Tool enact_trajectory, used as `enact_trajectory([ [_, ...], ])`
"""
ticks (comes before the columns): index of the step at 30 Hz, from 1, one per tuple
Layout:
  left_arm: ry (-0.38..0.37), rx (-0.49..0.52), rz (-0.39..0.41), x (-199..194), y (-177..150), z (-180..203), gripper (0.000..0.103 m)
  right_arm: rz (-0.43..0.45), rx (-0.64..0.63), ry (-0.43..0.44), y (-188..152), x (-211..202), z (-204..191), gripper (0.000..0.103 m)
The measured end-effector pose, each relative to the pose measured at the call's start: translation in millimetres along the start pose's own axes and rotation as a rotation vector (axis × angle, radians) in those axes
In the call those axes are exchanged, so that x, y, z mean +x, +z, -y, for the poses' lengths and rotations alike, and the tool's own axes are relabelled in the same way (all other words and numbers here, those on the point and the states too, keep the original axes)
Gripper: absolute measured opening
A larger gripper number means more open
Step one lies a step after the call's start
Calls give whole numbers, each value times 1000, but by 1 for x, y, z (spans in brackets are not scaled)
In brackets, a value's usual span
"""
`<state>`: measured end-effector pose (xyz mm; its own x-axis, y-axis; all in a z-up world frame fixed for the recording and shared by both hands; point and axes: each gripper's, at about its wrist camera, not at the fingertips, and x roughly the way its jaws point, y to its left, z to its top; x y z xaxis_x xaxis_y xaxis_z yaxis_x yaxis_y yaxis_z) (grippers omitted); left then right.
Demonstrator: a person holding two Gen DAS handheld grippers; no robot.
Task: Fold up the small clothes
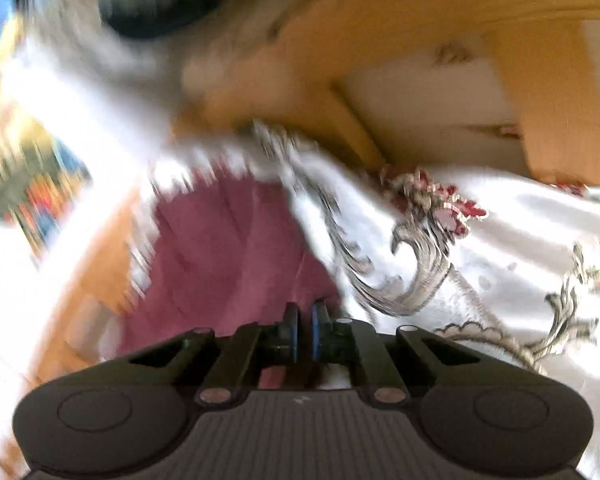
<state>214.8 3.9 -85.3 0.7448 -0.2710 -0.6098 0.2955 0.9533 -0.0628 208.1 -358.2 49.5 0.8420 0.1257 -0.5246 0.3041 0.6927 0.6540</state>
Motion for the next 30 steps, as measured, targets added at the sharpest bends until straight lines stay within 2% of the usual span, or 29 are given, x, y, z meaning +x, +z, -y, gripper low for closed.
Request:
enact_trajectory([
  [2, 2, 0, -1, 0, -1, 0, 103, 52, 172, 78, -6, -13, 14, 8],
  [3, 4, 2, -1, 1, -1, 1, 103, 60, 209, 87, -7, -14, 19, 8],
  [8, 6, 3, -4, 2, 0, 1, 103, 54, 277, 31, -10, -12, 36, 8],
  [10, 3, 0, -5, 2, 0, 1, 103, 44, 208, -38, -9, -13, 30, 12],
  [12, 3, -1, -6, 2, 0, 0, 103, 42, 71, -125, -12, -13, 15, 18],
  [14, 6, 1, -6, 2, 0, 1, 103, 45, -90, -189, -11, -16, -1, 32],
  [15, 7, 3, -5, 2, 0, 1, 103, 55, -172, -211, -10, -15, -12, 46],
  [16, 9, 5, -5, 2, 0, 1, 103, 55, -239, -221, -7, -13, -21, 51],
  [19, 10, 6, -4, 2, 0, 2, 103, 36, -387, -228, 6, 8, -42, 52],
  [23, 11, 6, -4, 2, -1, 2, 103, -23, -464, -268, 23, 50, -52, 52],
  [24, 10, 7, -4, 3, -1, 2, 103, -33, -466, -266, 25, 57, -52, 51],
  [25, 10, 6, -4, 2, -1, 2, 103, -48, -458, -258, 28, 65, -52, 43],
  [26, 10, 6, -4, 2, -1, 2, 103, -60, -447, -244, 30, 69, -50, 31],
  [27, 10, 6, -4, 2, -1, 2, 103, -57, -441, -237, 33, 71, -51, 7],
  [29, 14, 9, -3, 3, -1, 4, 103, -13, -494, -245, 34, 67, -59, 7],
  [30, 20, 12, -1, 3, -2, 5, 103, 20, -570, -257, 33, 63, -69, 7],
])
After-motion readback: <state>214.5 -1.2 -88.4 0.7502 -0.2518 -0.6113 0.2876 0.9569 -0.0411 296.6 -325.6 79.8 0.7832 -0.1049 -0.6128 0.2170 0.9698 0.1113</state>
